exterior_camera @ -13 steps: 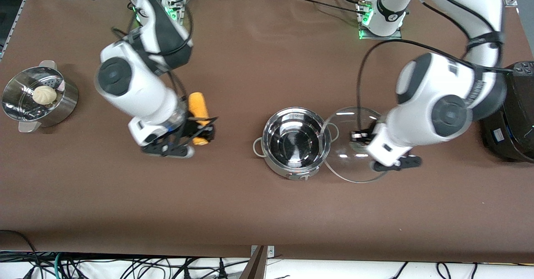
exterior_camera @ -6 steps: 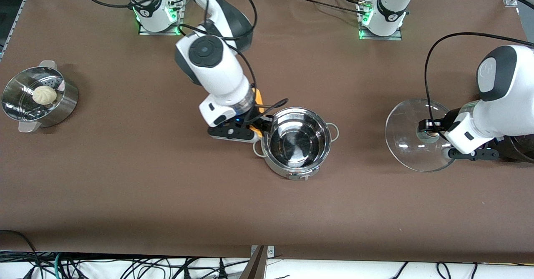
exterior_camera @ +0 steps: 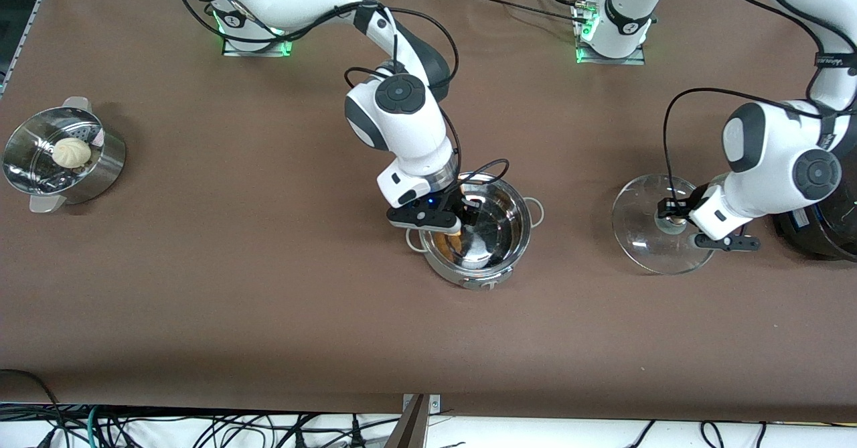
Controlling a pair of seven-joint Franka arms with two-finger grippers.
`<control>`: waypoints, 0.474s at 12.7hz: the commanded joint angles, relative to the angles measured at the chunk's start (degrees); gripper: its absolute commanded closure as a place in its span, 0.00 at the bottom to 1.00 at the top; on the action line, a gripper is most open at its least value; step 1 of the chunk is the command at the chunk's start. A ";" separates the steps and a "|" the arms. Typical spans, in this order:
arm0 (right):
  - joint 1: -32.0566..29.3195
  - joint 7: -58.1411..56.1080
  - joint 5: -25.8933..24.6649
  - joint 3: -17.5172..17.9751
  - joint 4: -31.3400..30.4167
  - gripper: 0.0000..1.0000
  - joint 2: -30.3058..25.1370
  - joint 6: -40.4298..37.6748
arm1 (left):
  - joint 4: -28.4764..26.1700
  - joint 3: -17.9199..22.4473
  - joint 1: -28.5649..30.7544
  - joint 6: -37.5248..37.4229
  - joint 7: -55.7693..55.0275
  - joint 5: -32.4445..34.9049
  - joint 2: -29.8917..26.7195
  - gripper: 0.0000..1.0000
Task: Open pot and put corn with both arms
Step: 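Lower the corn into the pot with the right gripper while the left sets lid down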
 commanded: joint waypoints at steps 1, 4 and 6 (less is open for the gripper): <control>0.20 0.73 -1.24 -0.67 6.51 0.73 5.12 1.72 | 0.03 -0.46 0.35 2.84 0.28 0.63 2.42 1.00; 0.29 0.73 -1.24 -0.58 6.87 0.73 6.72 4.89 | 0.12 -0.28 1.31 8.82 0.19 0.72 7.52 1.00; 1.25 0.82 -1.24 -0.67 6.87 0.73 7.51 6.82 | 0.12 -0.28 1.31 8.83 0.02 0.72 7.88 0.95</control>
